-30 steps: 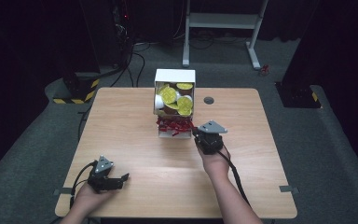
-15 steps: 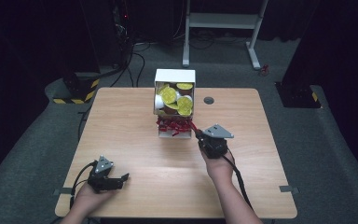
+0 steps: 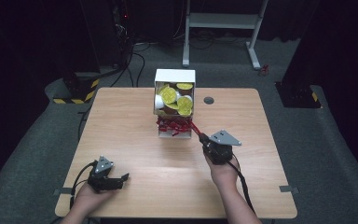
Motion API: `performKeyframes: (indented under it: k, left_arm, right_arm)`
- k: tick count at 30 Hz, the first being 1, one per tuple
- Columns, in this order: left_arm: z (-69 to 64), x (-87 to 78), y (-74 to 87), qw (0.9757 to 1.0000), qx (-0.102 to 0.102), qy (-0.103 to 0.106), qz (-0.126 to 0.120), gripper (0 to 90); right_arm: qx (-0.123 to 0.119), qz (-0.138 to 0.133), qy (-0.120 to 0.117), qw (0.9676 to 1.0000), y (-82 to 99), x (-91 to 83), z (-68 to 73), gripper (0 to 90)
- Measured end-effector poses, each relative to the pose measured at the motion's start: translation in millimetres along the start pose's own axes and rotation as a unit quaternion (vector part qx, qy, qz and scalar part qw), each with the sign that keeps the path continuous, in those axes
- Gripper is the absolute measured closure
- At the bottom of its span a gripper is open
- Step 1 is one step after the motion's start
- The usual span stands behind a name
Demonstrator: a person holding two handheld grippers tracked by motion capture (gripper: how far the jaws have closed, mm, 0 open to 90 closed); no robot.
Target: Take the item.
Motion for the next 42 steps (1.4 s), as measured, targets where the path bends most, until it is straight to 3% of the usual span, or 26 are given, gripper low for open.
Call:
performKeyframes:
  k: [18, 42]
  left_arm:
    - [0.0, 0.0, 0.0, 1.0, 0.0, 0.0, 0.0, 14.6]
    - [0.2, 0.1, -0.2, 1.0, 0.001, 0.0, 0.001, 14.6]
  right_arm:
    - [0.006, -0.019, -0.006, 0.9998, 9.9, -22.1, -3.7, 86.7]
    - [0.017, -0.01, 0.017, 0.9997, 20.8, -31.2, -22.2, 86.8]
Point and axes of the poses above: each handheld gripper's, and its own axes: x roughly forward along the jaws, y roughly out of its underside, z roughly to its left, the point moved 2 cm from there along x, roughly forward along the jaws, and after that the axes turned 2 degrees about -x, right-handed, at the moved point
